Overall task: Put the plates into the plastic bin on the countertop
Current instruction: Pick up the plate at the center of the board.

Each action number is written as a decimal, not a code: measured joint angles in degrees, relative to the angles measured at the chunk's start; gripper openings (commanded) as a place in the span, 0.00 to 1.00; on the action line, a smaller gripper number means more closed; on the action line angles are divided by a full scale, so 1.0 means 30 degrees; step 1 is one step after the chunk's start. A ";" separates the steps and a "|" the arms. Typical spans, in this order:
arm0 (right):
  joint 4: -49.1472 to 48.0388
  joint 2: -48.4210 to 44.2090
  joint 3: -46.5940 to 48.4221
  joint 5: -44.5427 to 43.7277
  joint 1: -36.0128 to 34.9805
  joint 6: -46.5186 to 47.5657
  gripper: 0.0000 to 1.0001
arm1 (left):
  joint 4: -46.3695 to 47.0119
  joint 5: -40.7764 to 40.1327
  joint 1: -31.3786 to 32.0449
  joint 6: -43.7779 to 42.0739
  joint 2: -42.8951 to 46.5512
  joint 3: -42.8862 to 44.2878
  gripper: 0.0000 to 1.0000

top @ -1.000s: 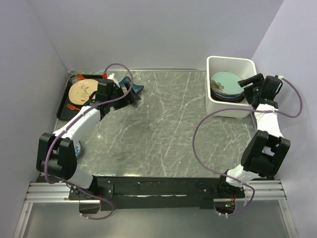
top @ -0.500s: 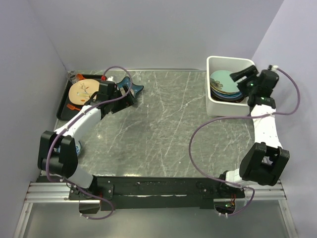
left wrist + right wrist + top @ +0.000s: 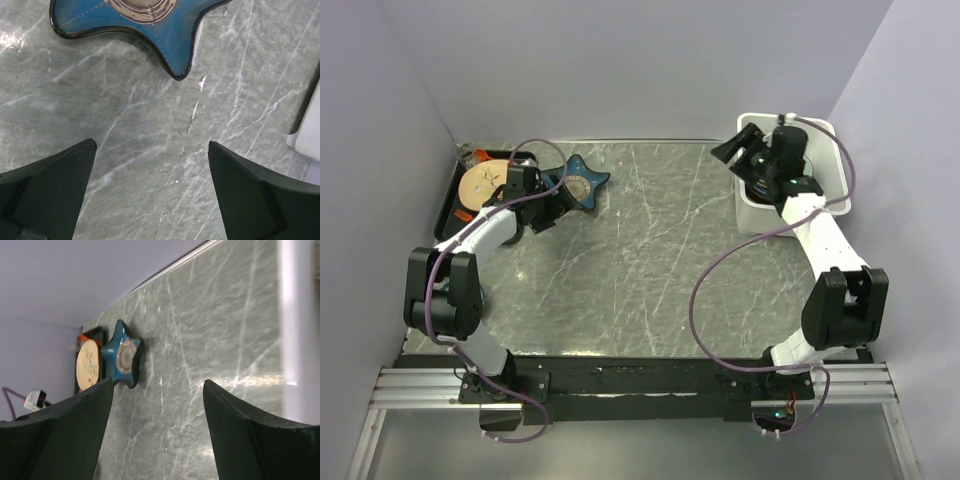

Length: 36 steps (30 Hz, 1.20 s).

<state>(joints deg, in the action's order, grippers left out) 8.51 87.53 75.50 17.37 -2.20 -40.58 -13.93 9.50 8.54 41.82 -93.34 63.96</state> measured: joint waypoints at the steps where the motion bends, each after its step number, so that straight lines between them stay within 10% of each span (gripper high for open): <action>1: 0.0000 0.0262 0.0182 -0.0036 -0.0379 0.0000 0.79 | 0.0015 0.0015 -0.0051 0.0015 -0.0117 0.0000 0.99; 36: -0.0401 0.4641 0.0984 -0.0153 -0.5901 0.0291 0.79 | 0.3956 0.0138 -0.2222 0.2018 -0.4852 0.0517 0.91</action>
<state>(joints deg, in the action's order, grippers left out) 7.31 101.45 78.46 16.91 -19.90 -39.70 -2.07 9.91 1.87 47.88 -107.90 65.52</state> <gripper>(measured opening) 0.790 0.911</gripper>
